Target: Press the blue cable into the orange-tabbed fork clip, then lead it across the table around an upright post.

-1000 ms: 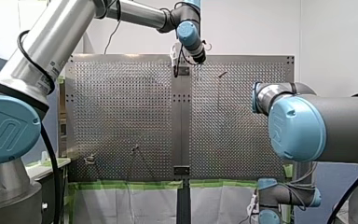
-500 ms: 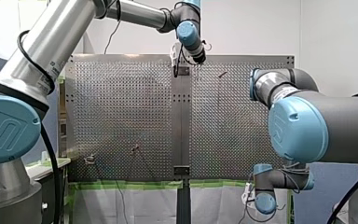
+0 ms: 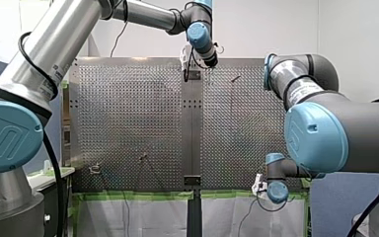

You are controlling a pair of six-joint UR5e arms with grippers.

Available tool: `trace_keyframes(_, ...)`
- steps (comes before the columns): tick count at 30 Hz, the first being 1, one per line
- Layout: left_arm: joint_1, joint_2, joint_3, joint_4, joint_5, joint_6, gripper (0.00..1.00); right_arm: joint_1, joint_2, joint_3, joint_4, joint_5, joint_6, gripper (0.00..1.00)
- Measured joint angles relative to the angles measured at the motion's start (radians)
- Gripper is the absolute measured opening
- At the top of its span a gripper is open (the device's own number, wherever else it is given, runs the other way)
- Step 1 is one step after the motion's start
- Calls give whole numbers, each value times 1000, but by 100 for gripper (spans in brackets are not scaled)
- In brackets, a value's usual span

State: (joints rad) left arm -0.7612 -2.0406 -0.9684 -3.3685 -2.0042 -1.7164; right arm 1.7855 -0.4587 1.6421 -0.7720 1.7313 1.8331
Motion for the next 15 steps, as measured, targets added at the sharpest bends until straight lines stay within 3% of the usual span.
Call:
trace_keyframes(7,0,0,0,0,-2,0,87,7,-76,-19,50,-55,18,0)
trace_keyframes(15,0,0,-1,0,-5,0,87,15,-149,-46,118,-64,19,0)
